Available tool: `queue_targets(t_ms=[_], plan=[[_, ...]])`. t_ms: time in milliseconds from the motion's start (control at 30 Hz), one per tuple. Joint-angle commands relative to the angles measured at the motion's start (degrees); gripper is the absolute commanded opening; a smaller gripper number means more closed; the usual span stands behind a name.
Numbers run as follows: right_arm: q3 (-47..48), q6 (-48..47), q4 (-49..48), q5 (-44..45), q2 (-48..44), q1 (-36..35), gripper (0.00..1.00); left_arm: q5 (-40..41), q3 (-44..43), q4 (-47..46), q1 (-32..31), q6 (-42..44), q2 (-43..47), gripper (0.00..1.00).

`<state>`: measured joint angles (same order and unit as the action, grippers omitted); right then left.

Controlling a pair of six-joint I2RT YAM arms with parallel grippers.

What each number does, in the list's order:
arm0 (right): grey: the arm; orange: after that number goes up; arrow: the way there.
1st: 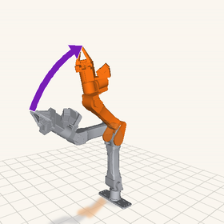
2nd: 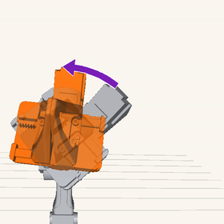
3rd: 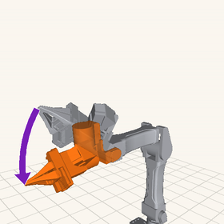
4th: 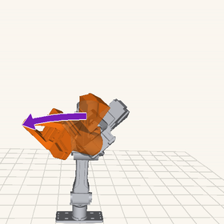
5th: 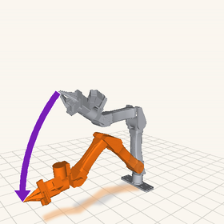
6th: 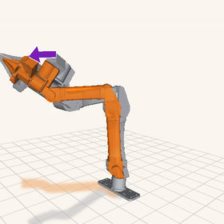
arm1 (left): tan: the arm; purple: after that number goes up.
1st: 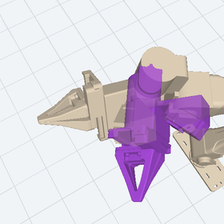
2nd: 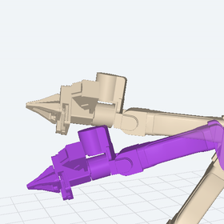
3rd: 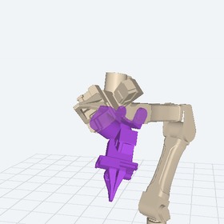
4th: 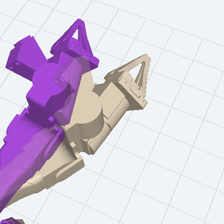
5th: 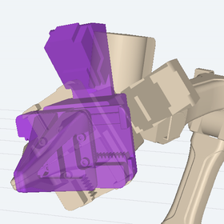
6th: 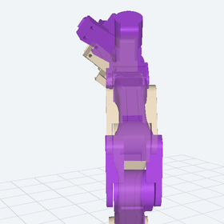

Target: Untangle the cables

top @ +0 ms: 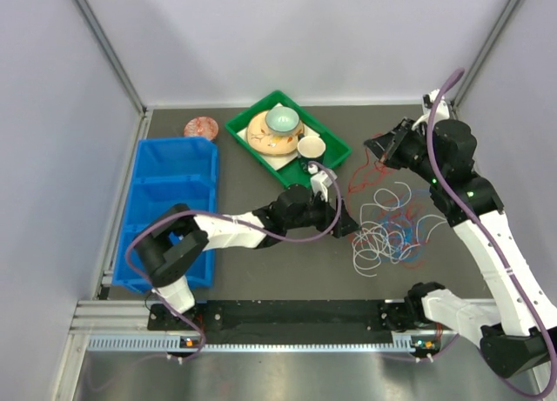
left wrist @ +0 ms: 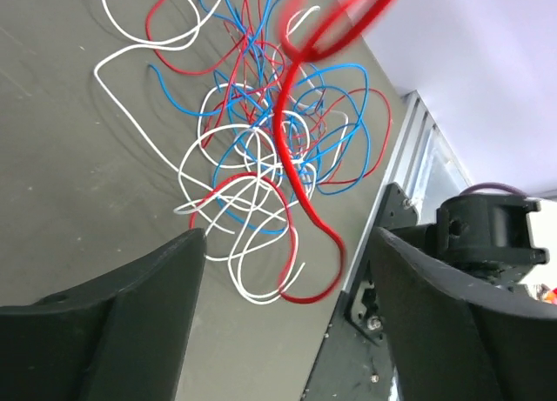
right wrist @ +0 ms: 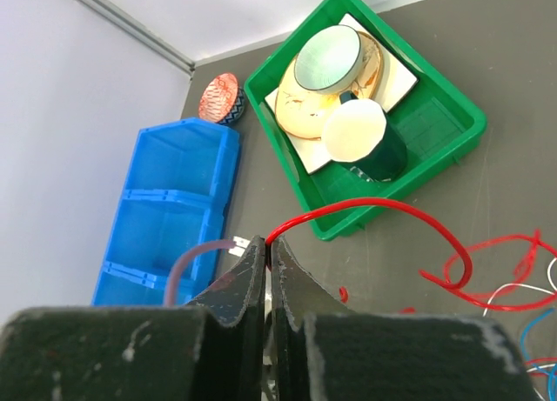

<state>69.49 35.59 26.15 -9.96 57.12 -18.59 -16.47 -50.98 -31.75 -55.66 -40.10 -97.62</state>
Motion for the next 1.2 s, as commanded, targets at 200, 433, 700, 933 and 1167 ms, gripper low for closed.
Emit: queue_targets(t_ms=[200, 433, 700, 933, 1167], plan=[[2.6, 0.1, -2.2, 1.3, -0.8, -0.7, 0.00, 4.8, -10.4, 9.0, -1.1, 10.6, -0.9, 0.00], [2.7, -2.9, 1.9, 6.4, 0.4, -0.4, 0.00, 12.2, -17.7, 23.8, 0.1, 21.0, 13.1, 0.00], [-1.6, -0.3, 2.1, 6.5, 1.9, 0.0, 0.00, 8.5, -32.3, 29.8, 2.4, 21.8, 20.3, 0.00], [-2.9, 0.1, 0.9, 1.0, 2.3, 0.0, 0.00, 12.6, -34.5, 28.3, 3.4, 24.2, 23.5, 0.00], [-5.8, 5.4, -5.6, -4.8, 1.1, -2.4, 0.00, 22.4, -24.8, 36.0, 6.3, 23.4, 28.4, 0.00]])
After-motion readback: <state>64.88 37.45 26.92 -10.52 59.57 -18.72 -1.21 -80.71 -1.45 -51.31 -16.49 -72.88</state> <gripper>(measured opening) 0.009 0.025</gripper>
